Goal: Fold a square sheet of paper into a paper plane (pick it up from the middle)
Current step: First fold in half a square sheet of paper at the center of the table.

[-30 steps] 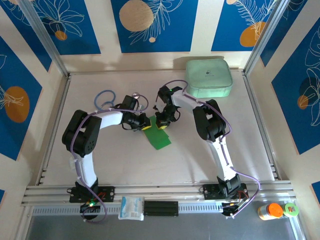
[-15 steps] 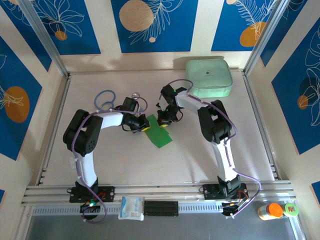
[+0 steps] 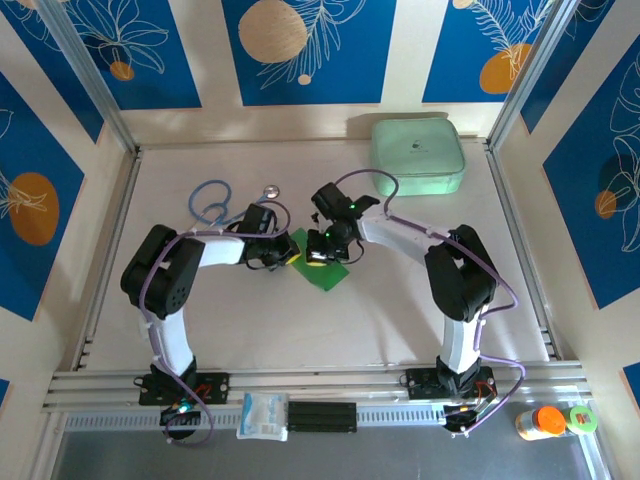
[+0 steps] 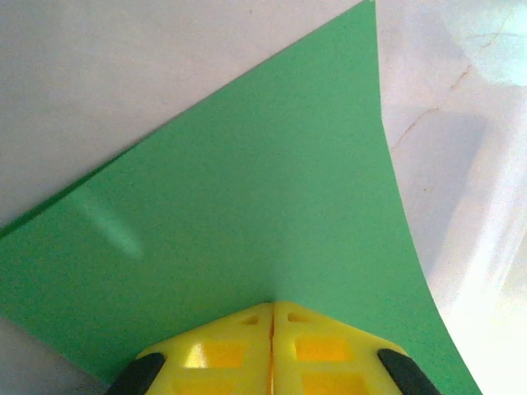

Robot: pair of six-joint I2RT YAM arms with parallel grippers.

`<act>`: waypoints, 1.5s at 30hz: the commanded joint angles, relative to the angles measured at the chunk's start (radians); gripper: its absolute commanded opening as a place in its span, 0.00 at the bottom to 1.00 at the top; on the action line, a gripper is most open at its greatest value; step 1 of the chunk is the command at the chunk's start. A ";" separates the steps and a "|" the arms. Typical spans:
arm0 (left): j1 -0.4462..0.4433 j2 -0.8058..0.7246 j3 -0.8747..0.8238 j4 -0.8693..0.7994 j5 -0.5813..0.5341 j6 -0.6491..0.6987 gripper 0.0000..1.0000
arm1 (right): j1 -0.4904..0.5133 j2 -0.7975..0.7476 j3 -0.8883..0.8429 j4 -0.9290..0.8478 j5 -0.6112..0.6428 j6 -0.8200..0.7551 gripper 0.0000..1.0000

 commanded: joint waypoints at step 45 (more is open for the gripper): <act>-0.003 0.091 -0.103 -0.071 -0.112 -0.008 0.08 | -0.018 0.112 -0.138 0.028 -0.045 -0.162 0.00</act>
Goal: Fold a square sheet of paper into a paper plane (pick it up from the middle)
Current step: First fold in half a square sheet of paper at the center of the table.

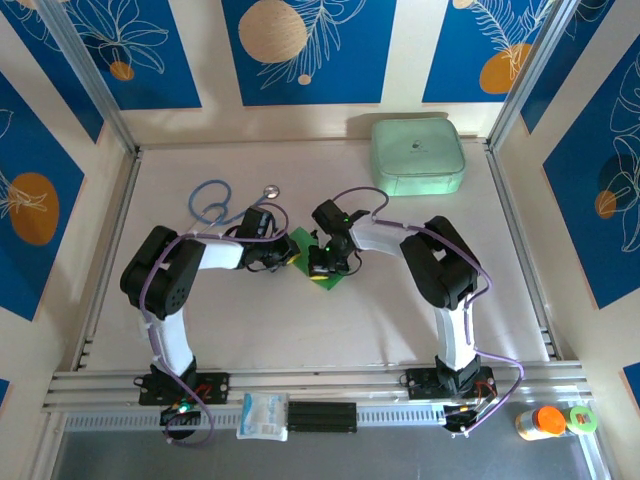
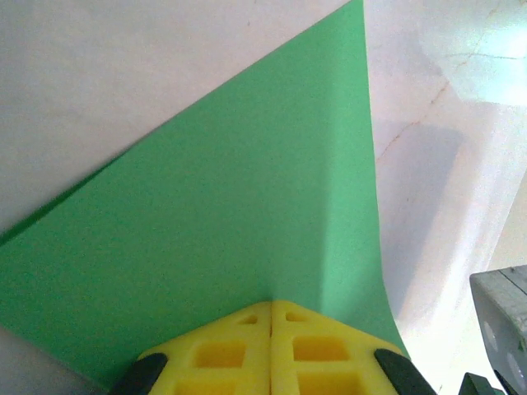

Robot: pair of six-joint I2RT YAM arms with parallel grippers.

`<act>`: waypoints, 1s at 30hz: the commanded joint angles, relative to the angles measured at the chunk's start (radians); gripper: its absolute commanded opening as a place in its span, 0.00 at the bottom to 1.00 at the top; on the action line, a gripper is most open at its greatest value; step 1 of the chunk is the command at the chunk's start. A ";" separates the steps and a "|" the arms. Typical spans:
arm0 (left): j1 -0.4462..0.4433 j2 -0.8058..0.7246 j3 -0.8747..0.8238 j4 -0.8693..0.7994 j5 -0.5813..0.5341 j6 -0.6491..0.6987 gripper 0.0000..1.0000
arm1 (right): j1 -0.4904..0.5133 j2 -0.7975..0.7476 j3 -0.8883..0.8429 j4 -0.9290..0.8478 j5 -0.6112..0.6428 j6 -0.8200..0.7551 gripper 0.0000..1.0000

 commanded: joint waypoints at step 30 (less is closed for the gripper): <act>-0.002 0.106 -0.037 -0.204 -0.108 0.061 0.06 | 0.007 0.046 -0.002 -0.129 -0.060 -0.153 0.00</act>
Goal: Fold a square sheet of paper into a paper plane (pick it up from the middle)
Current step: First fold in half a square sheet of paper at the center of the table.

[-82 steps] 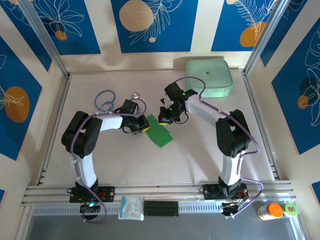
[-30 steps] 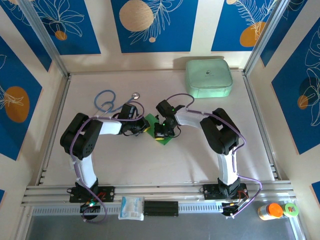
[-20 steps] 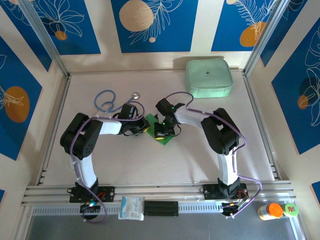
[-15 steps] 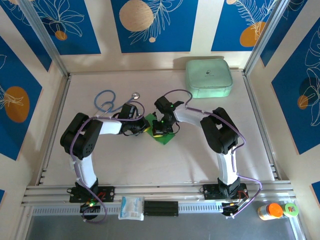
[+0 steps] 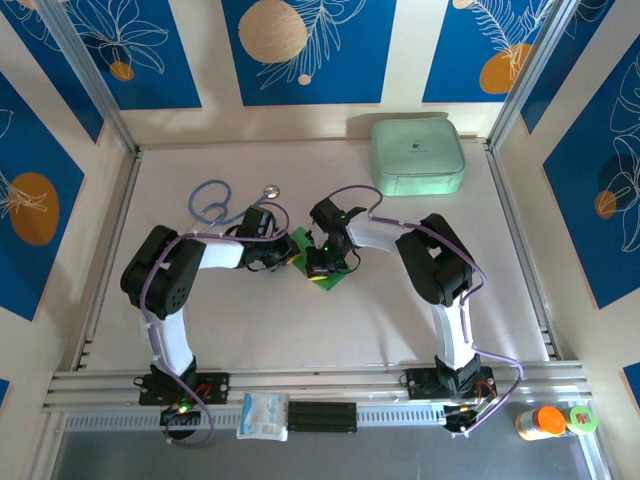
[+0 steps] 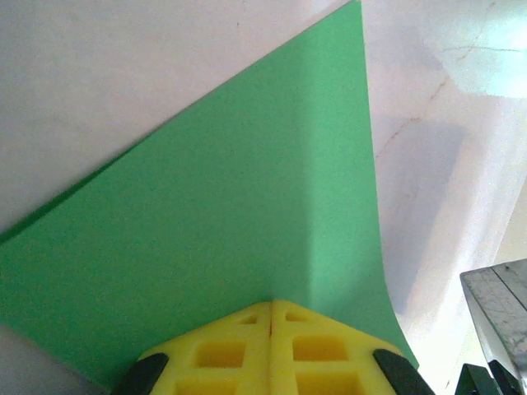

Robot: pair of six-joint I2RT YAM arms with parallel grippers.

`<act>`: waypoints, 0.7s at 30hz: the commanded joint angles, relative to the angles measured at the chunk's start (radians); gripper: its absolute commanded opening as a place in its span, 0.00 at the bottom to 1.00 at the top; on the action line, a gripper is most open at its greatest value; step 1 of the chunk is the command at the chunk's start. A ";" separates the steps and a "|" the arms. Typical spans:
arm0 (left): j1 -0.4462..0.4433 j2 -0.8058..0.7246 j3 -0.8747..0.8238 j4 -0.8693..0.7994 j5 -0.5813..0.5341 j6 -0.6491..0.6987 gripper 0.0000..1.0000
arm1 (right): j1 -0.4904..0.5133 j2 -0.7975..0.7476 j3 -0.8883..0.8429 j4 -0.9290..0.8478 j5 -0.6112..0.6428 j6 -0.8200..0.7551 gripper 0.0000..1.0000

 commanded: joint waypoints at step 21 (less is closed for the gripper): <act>0.001 0.081 0.006 -0.244 -0.101 0.112 0.06 | -0.021 -0.287 -0.245 -0.022 0.022 -0.021 0.00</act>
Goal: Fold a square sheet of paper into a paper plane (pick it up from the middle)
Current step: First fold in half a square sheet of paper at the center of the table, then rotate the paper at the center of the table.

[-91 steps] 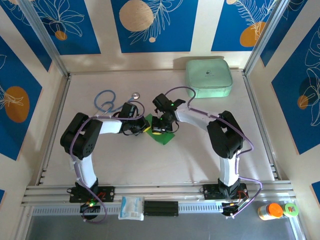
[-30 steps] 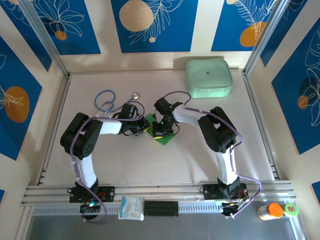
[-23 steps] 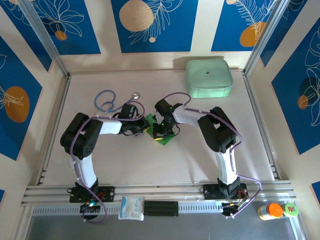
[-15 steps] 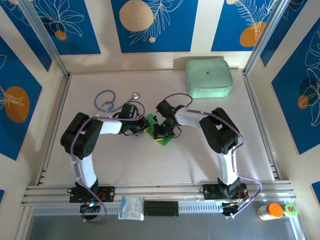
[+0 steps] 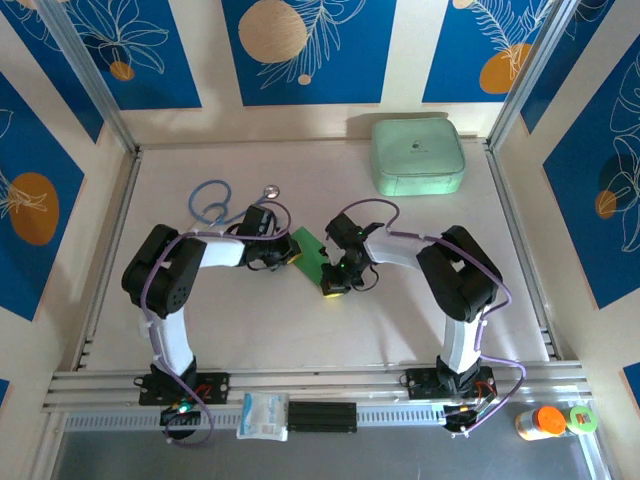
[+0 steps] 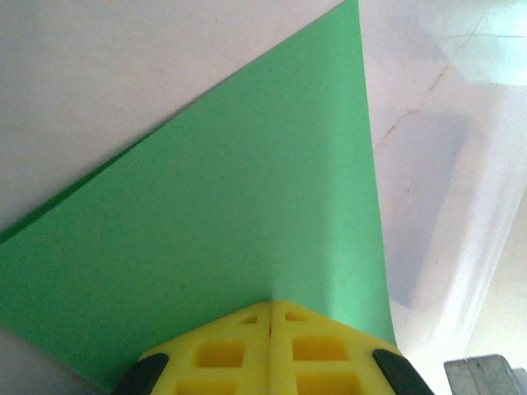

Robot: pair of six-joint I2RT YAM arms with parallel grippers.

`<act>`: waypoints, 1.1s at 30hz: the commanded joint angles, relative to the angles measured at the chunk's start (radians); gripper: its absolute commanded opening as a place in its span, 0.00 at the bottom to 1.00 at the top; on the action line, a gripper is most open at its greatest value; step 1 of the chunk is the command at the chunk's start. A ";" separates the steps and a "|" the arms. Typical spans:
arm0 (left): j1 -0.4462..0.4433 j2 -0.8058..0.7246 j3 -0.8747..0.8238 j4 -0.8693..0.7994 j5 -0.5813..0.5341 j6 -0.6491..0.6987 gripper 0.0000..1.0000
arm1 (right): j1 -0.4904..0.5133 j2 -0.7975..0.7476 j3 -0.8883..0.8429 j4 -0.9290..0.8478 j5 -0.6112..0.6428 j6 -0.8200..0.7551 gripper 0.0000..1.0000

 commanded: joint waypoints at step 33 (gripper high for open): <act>-0.012 -0.158 0.111 -0.237 -0.133 0.168 0.31 | -0.061 0.118 0.041 0.111 0.185 0.537 0.03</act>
